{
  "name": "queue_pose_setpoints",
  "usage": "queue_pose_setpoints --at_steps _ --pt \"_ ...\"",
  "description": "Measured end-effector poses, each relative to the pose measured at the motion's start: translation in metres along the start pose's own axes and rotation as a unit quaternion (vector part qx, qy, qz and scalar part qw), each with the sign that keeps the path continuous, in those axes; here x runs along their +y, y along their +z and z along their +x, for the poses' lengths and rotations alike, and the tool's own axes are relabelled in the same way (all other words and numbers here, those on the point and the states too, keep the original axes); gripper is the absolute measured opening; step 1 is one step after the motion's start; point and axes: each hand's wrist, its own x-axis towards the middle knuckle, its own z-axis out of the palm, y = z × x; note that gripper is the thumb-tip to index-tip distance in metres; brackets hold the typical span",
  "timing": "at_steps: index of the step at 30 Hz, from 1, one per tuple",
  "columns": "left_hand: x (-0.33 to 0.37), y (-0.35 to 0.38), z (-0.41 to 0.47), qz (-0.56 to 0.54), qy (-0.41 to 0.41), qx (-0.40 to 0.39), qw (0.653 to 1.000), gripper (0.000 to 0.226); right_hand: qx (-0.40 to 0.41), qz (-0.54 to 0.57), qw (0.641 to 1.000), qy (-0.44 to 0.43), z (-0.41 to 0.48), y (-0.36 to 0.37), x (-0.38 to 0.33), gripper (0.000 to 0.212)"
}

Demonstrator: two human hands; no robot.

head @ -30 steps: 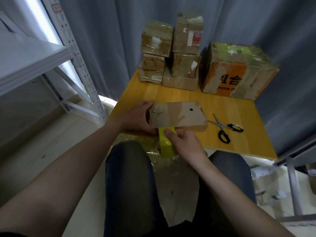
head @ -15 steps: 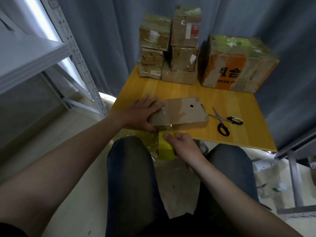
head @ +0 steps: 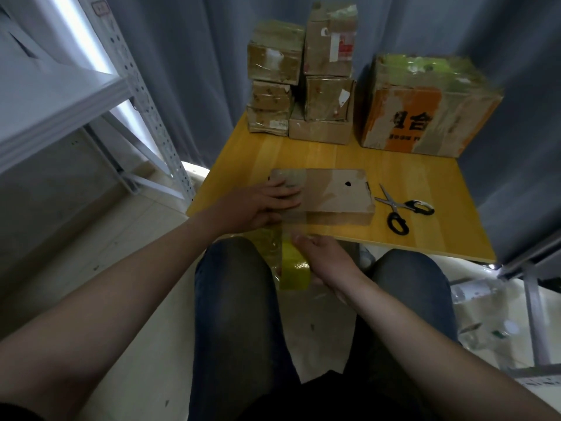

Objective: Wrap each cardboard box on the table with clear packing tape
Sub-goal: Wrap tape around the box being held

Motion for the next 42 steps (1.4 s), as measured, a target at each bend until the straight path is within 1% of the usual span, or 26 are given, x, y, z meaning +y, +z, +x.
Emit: queue_pose_setpoints --at_steps 3,5,7,9,10,11,12,13,15,17,18,19,21,22,23,24,26,27,28,29,31,32,37,38,40,42 --pt "-0.003 0.001 0.010 -0.027 -0.039 0.005 0.999 0.055 0.008 0.011 1.000 0.000 0.000 0.002 -0.002 0.085" --pt "-0.005 0.001 0.018 -0.004 -0.073 0.015 0.997 0.055 0.002 0.021 1.000 -0.005 -0.002 0.006 -0.008 0.063" --pt "0.001 0.000 0.022 0.068 -0.122 0.018 0.990 0.054 -0.006 0.049 0.999 -0.005 -0.002 0.007 -0.010 0.039" --pt "0.017 -0.003 0.020 0.156 -0.198 0.030 0.967 0.057 -0.003 0.082 0.997 0.000 -0.001 0.007 -0.008 0.037" --pt "0.028 -0.004 0.017 0.163 -0.238 0.051 0.956 0.056 -0.005 0.088 0.996 0.003 -0.001 0.006 -0.007 0.034" --pt "0.039 -0.006 0.013 0.122 -0.283 0.089 0.947 0.051 -0.009 0.087 0.996 0.003 -0.001 0.005 -0.006 0.031" --pt "0.050 -0.011 0.010 0.036 -0.342 0.127 0.930 0.042 -0.015 0.084 0.996 0.001 -0.001 0.004 -0.005 0.029" --pt "0.058 -0.014 0.007 -0.067 -0.401 0.138 0.903 0.033 -0.021 0.082 0.996 0.001 -0.002 0.003 -0.004 0.029" --pt "0.074 -0.018 0.005 -0.236 -0.471 0.063 0.848 0.031 -0.022 0.087 0.996 0.005 -0.003 0.003 -0.005 0.034" --pt "0.091 -0.016 0.002 -0.358 -0.471 -0.032 0.806 0.035 -0.023 0.076 0.997 0.009 -0.005 0.001 -0.009 0.033" --pt "0.096 -0.012 0.001 -0.414 -0.464 -0.046 0.782 0.036 -0.023 0.056 0.998 0.003 -0.006 -0.001 -0.011 0.030" --pt "0.098 -0.008 0.000 -0.464 -0.461 -0.039 0.755 0.035 -0.026 0.017 0.999 -0.012 -0.008 -0.005 -0.015 0.029" --pt "0.095 0.000 -0.001 -0.533 -0.459 -0.010 0.711 0.030 -0.031 -0.100 0.993 -0.052 -0.014 -0.020 -0.025 0.038" --pt "0.094 0.003 0.000 -0.553 -0.458 -0.008 0.696 0.029 -0.011 -0.161 0.985 -0.064 -0.017 -0.031 -0.029 0.042" --pt "0.094 0.004 0.001 -0.565 -0.459 -0.013 0.686 0.031 0.036 -0.219 0.972 -0.074 -0.018 -0.045 -0.031 0.044" --pt "0.092 0.007 0.003 -0.570 -0.463 -0.016 0.679 0.033 0.111 -0.272 0.952 -0.088 -0.017 -0.061 -0.029 0.043" --pt "0.093 0.007 0.006 -0.569 -0.470 -0.019 0.674 0.034 0.286 -0.358 0.882 -0.110 -0.012 -0.096 -0.019 0.032" --pt "0.094 0.007 0.008 -0.569 -0.472 -0.016 0.674 0.032 0.342 -0.385 0.852 -0.096 -0.009 -0.114 -0.014 0.028" --pt "0.095 0.007 0.009 -0.570 -0.472 -0.011 0.672 0.029 0.365 -0.407 0.836 -0.052 -0.006 -0.130 -0.008 0.031" --pt "0.096 0.007 0.009 -0.571 -0.474 -0.007 0.670 0.026 0.357 -0.419 0.835 0.016 -0.005 -0.143 -0.005 0.038" --pt "0.098 0.007 0.008 -0.573 -0.476 -0.001 0.667 0.028 0.304 -0.424 0.844 0.127 -0.005 -0.160 -0.002 0.052" --pt "0.098 0.007 0.007 -0.575 -0.477 0.001 0.665 0.029 0.283 -0.429 0.846 0.142 -0.005 -0.164 0.000 0.055" --pt "0.105 0.006 0.005 -0.583 -0.482 0.021 0.654 0.024 0.276 -0.401 0.866 0.115 -0.006 -0.173 -0.007 0.051" --pt "0.106 0.005 0.005 -0.581 -0.478 0.024 0.658 0.024 0.277 -0.359 0.884 0.118 -0.007 -0.176 -0.010 0.049" --pt "0.107 0.005 0.005 -0.581 -0.471 0.025 0.663 0.024 0.260 -0.194 0.940 0.106 -0.014 -0.181 -0.017 0.042" --pt "0.107 0.006 0.003 -0.582 -0.467 0.027 0.665 0.028 0.185 -0.017 0.980 0.068 -0.021 -0.183 -0.024 0.032"
